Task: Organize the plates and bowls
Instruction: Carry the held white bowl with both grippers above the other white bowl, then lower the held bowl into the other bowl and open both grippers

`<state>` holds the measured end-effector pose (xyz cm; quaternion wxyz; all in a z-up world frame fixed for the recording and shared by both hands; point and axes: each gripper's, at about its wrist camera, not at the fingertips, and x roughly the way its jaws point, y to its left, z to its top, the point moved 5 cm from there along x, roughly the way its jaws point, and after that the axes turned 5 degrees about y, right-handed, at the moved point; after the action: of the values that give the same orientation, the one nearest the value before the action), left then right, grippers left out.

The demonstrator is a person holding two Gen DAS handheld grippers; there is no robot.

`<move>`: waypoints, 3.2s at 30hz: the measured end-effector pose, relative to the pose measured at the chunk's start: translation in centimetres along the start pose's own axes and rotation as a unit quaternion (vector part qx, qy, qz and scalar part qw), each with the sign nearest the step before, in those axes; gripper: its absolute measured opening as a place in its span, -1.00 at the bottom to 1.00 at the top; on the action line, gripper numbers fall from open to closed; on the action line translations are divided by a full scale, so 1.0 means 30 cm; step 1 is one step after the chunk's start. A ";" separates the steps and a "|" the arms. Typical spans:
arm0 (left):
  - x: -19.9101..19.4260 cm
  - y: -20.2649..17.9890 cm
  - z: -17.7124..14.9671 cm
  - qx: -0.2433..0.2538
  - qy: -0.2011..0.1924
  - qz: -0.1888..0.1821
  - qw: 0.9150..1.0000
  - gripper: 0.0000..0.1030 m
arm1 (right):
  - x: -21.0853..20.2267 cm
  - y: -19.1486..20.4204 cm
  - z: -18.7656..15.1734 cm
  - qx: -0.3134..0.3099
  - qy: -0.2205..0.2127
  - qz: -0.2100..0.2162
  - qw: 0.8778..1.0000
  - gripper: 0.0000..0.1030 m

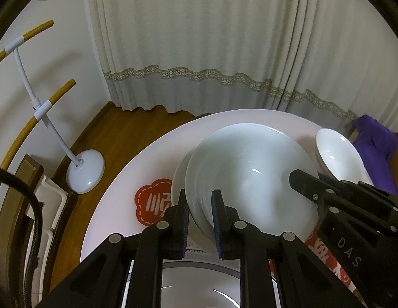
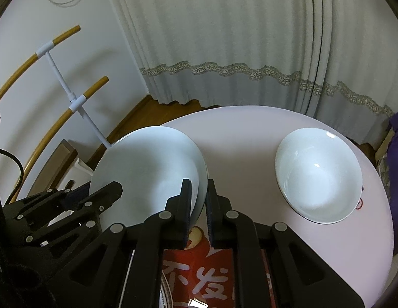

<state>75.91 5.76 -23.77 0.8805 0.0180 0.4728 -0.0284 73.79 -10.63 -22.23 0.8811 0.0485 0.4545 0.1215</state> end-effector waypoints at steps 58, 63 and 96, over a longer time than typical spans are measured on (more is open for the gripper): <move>0.033 -0.017 0.023 0.013 0.001 -0.002 1.000 -0.75 | 0.060 -0.070 -0.040 0.120 0.040 0.071 0.989 -0.66; 0.031 -0.020 0.025 0.010 0.004 -0.001 1.000 -0.74 | 0.058 -0.063 -0.042 0.116 0.037 0.070 0.990 -0.67; -0.012 0.000 0.012 -0.014 0.012 0.025 1.000 -0.53 | 0.055 -0.042 -0.035 0.107 0.040 0.060 0.992 -0.70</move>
<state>76.01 5.77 -23.27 0.8752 0.0175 0.4835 0.0007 74.08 -11.43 -24.39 0.8430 0.1647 0.4962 0.1269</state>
